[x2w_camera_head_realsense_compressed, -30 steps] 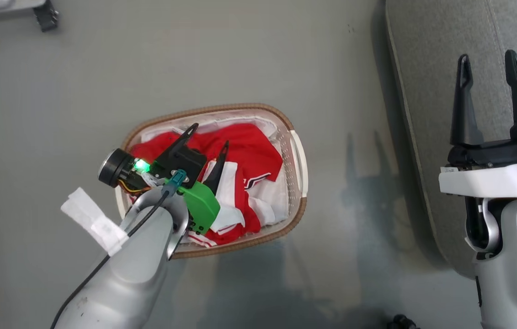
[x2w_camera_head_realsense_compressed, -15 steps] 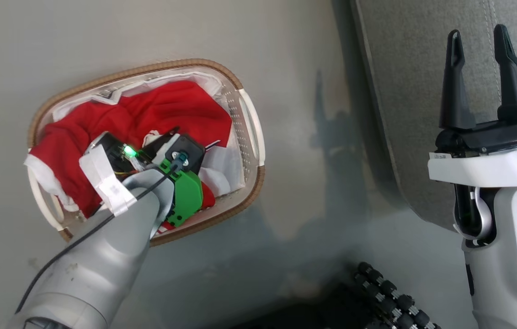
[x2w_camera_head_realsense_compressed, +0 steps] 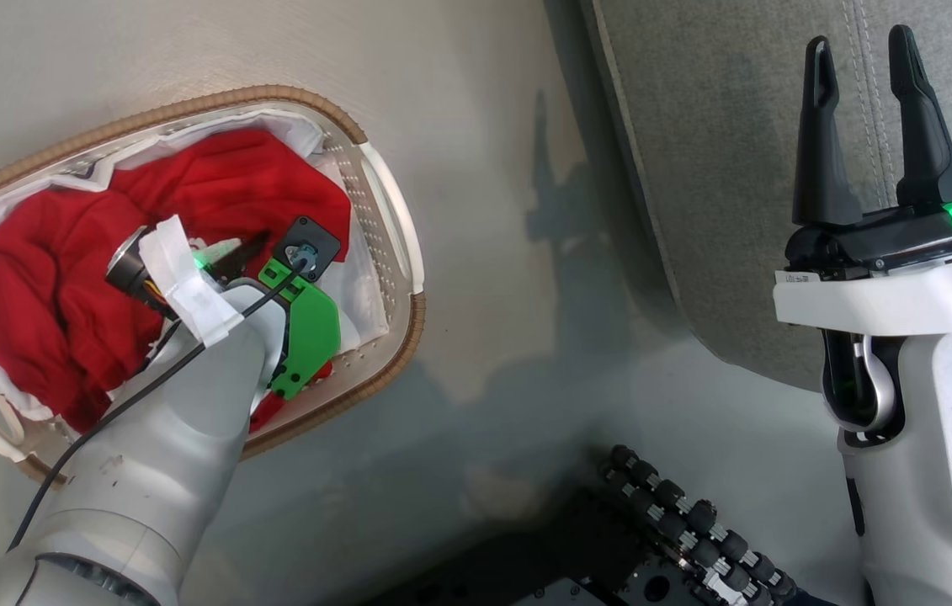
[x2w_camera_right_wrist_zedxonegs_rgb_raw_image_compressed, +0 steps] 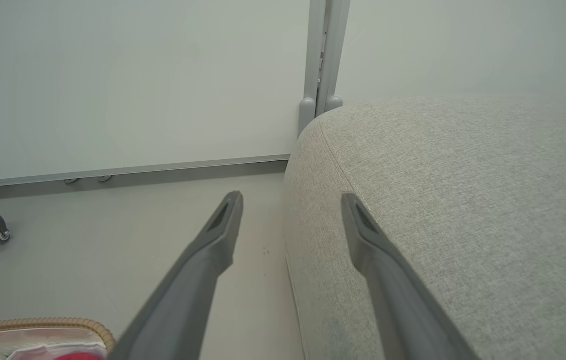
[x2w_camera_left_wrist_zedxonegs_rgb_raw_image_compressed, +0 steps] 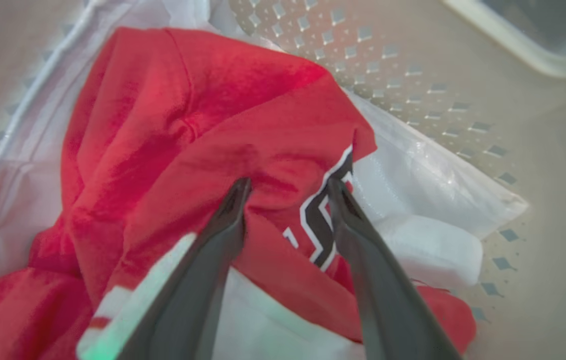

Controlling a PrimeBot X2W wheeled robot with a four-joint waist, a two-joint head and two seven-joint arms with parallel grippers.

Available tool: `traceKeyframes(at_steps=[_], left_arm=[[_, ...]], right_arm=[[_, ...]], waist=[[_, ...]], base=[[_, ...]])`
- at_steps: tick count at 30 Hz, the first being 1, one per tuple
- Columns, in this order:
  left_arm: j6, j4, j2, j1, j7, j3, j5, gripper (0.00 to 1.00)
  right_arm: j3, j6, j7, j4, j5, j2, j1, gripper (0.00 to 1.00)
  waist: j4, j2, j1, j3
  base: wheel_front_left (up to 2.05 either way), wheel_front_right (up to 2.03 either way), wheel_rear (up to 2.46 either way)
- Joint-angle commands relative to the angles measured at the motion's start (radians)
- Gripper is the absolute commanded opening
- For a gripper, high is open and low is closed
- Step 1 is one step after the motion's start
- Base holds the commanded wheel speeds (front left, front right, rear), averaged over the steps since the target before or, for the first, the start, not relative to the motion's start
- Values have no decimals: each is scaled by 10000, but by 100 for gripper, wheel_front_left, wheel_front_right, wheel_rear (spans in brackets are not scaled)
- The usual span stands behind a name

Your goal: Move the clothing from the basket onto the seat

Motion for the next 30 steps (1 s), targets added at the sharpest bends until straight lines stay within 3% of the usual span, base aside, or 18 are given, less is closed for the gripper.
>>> traceKeyframes(at_steps=[1, 2, 12, 22, 30], left_arm=[[60, 62, 16, -108, 14, -28, -69, 9], [49, 89, -6, -93, 17, -26, -100, 0], [-28, 7, -296, 156, -575, -39, -480, 0], [-275, -694, -604, 731, -1727, -150, -1211, 0], [-355, -2027, -654, 1440, -2350, -416, -2224, 0]], right_arm=[[0, -6, -21, 44, 81, -22, -60, 100], [-13, -6, -21, 60, 100, -20, -71, 100], [-269, -6, -21, 291, -179, -23, 65, 100], [-811, -6, -21, 777, -937, -30, 616, 100], [-1247, -8, -21, 1148, -1647, -34, 1448, 100]], waist=[[-34, 0, -2, 8], [-30, 0, -2, -12], [356, 0, -2, -676], [1306, 0, -2, -2507], [2152, 0, -2, -4295]], base=[[0, 0, 0], [0, 0, 0], [0, 0, 0], [0, 0, 0], [0, 0, 0]])
